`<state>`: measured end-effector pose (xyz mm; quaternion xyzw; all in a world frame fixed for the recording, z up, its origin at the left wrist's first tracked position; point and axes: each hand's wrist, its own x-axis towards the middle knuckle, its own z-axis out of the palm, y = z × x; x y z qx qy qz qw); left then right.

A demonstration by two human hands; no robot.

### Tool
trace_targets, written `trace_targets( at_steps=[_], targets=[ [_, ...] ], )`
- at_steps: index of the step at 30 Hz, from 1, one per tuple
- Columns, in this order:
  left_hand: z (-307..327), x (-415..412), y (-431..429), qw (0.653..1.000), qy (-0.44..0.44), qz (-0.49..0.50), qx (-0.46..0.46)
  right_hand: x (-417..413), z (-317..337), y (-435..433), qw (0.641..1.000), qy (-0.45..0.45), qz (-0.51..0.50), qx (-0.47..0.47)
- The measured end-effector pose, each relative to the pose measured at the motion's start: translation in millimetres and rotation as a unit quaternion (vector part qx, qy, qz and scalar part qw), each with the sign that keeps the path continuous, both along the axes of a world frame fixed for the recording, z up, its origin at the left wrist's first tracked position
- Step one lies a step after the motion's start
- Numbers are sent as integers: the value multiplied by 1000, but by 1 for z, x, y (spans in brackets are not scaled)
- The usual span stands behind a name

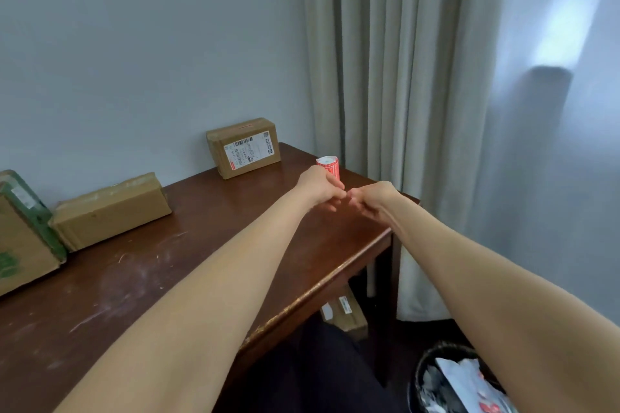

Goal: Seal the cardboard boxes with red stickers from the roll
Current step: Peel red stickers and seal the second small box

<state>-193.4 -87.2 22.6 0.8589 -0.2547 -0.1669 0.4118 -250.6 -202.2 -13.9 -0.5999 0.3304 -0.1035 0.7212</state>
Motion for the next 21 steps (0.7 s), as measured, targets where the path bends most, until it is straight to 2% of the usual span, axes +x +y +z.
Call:
trace_targets(
  at_steps=[4, 8, 12, 17, 21],
  targets=[
    [-2, -22, -28, 999, -11, -34, 11, -19, -5, -21, 999, 34, -35, -2],
    [-6, -45, -57, 997, -1, -78, 19, -46, -19, -48, 994, 24, -100, -25],
    [-21, -72, -87, 990, 52, -123, 49, -70, -47, -68, 990, 44, -120, -58],
    [-59, -94, -118, 971, 77, -193, 117, -94, -123, -94, 981, 139, -93, -101],
    [-97, -100, -130, 951, 96, -234, 179, -126, -189, -111, 967, 223, -82, -92]
  ],
)
